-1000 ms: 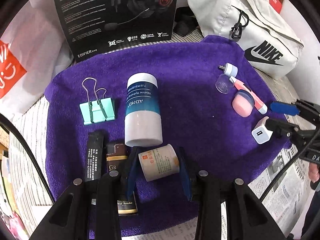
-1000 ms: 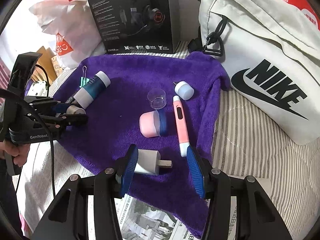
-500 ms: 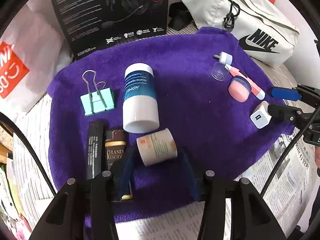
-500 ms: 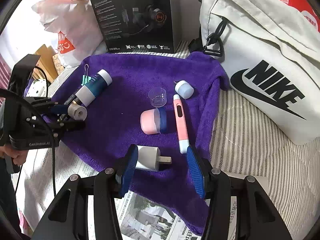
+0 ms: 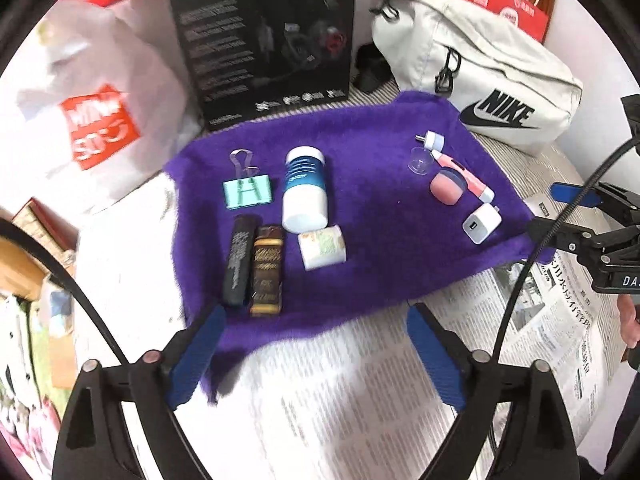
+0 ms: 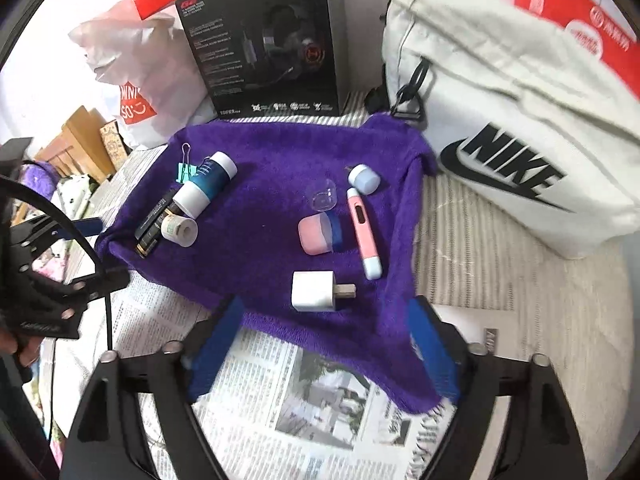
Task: Organize rigid objects
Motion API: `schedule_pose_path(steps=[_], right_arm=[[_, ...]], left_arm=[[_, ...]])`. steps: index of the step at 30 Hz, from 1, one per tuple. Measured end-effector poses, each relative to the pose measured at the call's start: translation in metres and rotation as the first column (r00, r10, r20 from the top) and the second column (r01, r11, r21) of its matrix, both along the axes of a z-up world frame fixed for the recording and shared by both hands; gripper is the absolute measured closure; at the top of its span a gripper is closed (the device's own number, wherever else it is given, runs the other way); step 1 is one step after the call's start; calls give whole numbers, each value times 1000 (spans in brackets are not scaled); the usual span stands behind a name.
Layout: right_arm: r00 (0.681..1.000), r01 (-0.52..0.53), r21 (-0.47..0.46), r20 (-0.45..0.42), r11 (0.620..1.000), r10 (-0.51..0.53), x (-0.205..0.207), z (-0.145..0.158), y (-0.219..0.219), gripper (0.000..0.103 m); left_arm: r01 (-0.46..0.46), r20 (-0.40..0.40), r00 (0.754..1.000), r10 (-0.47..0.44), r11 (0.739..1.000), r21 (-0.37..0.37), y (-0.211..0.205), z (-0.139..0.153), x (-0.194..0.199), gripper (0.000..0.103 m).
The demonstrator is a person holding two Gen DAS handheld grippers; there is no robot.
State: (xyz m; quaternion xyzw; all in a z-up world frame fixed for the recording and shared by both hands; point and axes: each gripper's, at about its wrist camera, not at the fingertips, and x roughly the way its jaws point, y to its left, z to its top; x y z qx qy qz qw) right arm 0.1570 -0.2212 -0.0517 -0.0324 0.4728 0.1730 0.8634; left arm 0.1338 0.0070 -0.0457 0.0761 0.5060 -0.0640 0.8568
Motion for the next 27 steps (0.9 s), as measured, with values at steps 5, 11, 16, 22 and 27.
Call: schedule_pose_path(steps=[5,11,16,22,27], right_arm=[[998,53,-34,18,998,-53,-23,19,-3,0],[995,103,-53,20,993,-102,-55,36,-12,0],[990,141,-41,18,989,-141,-79,49,-21,0],[986,166,-56,38,985,-164,-101,61,-25,0],[984,178,-63,37,982,-176,-109,64,-27,0]], left_arm=[[-76,51,996,75,997,21,3,22,-31,3],[-154,102,983,151,988,23,-5,48,-62,1],[-201,111,973,204,979,-36,-15,61,-78,1],[-191,120,973,197,980,-64,-27,68,-90,1],[-186,127,973,194,980,-70,-29,73,-96,1]])
